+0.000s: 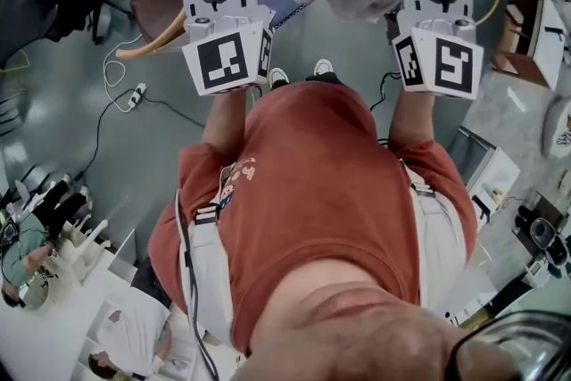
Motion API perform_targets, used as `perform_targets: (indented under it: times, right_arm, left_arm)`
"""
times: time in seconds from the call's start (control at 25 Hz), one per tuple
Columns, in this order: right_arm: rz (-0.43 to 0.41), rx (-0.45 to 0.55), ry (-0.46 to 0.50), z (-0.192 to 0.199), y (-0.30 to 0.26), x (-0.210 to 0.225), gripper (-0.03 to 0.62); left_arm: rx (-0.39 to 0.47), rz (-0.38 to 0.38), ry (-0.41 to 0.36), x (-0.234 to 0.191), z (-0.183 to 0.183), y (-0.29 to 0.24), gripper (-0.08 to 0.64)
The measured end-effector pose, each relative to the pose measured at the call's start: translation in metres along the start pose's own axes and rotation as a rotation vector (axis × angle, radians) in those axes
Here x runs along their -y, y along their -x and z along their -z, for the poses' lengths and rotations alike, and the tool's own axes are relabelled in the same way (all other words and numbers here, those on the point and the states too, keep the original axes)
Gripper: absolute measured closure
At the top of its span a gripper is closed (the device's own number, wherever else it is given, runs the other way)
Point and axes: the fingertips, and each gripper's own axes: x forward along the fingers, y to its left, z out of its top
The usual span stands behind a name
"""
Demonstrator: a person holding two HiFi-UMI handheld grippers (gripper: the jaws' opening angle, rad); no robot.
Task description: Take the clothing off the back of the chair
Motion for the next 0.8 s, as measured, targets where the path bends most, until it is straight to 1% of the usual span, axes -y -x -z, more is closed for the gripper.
perform_targets:
  times: [0.44, 0.8]
  right_arm:
    - [0.001, -0.021, 0.009, 0.0095, -0.0049, -0.0049, 0.499]
    - [-0.007, -0.017, 0.007, 0.0081, -0.0068, -0.0063, 0.499]
  left_arm:
    - [0.001, -0.01, -0.003, -0.0029, -0.0014, 0.0015, 0.545]
    - [-0.005, -0.007, 0.006, -0.0045, -0.0004, 0.0002, 0.545]
